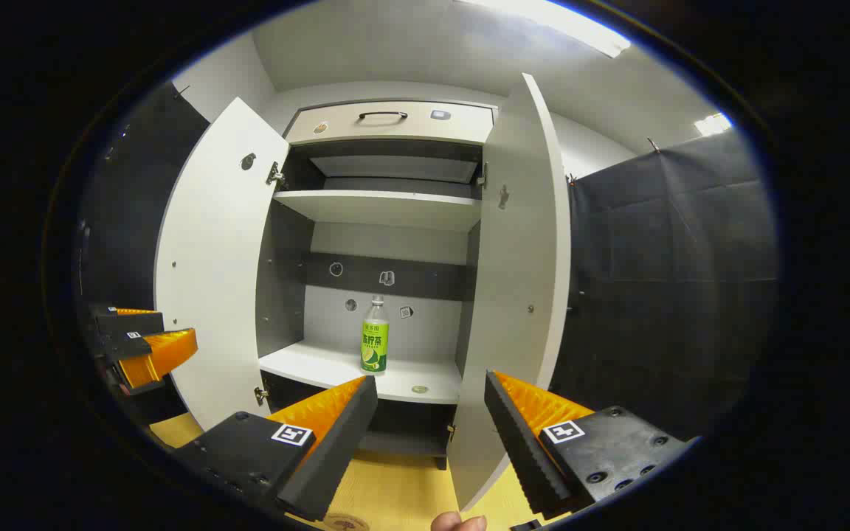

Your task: Grasp the bottle in the cabinet with the left hand and place it on the coaster, then close the right door with the right hand and the left door with the left hand.

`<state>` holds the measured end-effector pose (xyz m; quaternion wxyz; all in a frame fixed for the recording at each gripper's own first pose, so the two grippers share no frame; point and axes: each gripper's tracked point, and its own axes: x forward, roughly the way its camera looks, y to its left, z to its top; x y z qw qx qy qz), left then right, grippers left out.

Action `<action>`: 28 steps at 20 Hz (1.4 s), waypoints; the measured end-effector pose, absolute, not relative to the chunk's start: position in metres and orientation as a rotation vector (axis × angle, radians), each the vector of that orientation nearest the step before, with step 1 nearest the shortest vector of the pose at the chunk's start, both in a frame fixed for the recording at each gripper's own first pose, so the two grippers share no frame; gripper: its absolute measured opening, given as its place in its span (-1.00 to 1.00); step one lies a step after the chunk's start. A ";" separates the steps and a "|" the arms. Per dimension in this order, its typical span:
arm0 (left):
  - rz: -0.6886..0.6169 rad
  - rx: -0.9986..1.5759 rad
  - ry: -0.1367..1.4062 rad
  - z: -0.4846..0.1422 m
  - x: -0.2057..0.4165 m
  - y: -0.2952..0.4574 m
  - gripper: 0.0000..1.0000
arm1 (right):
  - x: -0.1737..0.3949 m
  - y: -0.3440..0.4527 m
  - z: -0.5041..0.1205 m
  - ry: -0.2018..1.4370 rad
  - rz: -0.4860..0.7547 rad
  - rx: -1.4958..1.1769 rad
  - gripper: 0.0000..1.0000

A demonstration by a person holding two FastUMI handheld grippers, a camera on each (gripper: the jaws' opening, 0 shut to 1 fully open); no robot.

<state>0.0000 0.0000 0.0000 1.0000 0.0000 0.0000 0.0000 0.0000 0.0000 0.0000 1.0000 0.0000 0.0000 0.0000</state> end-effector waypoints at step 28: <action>-0.019 0.019 0.041 -0.012 0.025 -0.008 0.89 | 0.006 0.009 0.002 0.005 -0.001 -0.011 0.94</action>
